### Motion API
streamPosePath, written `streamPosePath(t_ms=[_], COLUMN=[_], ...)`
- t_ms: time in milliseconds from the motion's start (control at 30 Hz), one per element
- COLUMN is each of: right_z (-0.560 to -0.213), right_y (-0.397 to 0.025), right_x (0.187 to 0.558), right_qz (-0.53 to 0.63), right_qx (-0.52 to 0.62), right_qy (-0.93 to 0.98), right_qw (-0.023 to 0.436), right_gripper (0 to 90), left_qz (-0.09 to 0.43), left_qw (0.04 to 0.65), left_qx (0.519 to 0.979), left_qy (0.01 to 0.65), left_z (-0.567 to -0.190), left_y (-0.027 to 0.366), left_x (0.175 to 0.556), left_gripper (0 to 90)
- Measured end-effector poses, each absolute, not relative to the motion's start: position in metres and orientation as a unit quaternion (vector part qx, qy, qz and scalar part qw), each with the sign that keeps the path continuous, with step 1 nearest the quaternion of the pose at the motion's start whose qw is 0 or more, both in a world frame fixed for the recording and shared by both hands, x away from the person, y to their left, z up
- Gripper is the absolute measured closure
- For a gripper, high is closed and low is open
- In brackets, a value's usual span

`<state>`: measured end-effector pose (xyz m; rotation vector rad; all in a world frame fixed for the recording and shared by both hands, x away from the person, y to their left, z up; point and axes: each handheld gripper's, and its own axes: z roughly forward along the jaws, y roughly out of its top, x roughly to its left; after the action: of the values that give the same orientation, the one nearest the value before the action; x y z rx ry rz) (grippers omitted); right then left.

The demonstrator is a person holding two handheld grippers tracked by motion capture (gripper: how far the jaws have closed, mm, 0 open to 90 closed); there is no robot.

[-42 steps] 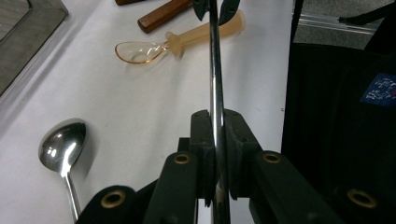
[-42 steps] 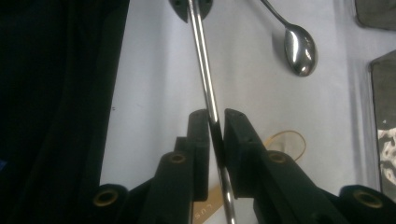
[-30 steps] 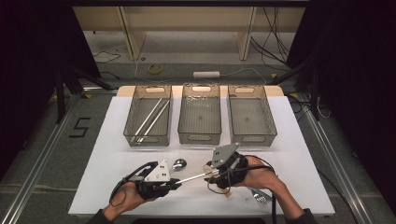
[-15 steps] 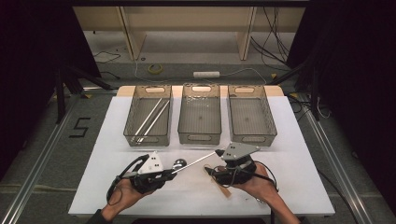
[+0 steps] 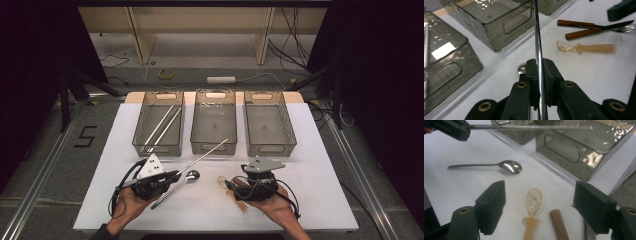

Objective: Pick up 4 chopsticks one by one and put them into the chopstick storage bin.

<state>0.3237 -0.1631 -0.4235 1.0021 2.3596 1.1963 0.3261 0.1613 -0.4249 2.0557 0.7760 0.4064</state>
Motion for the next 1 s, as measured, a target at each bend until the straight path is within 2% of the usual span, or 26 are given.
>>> streamPosePath(t_ms=[533,1000], right_z=[-0.438,-0.441], right_y=[-0.165,-0.163], right_x=[0.321,0.32], right_qz=[0.384,0.378], right_qx=[0.359,0.355], right_qy=[0.839,0.845], right_qw=[0.143,0.132], right_gripper=[26.9,26.8], left_qz=[0.22,0.242], left_qw=[0.461,0.437], left_qx=[0.763,0.73], left_qy=[0.396,0.467], left_z=[-0.413,-0.419], left_y=[0.2,0.215], left_x=[0.344,0.401], left_gripper=[82.8,82.8])
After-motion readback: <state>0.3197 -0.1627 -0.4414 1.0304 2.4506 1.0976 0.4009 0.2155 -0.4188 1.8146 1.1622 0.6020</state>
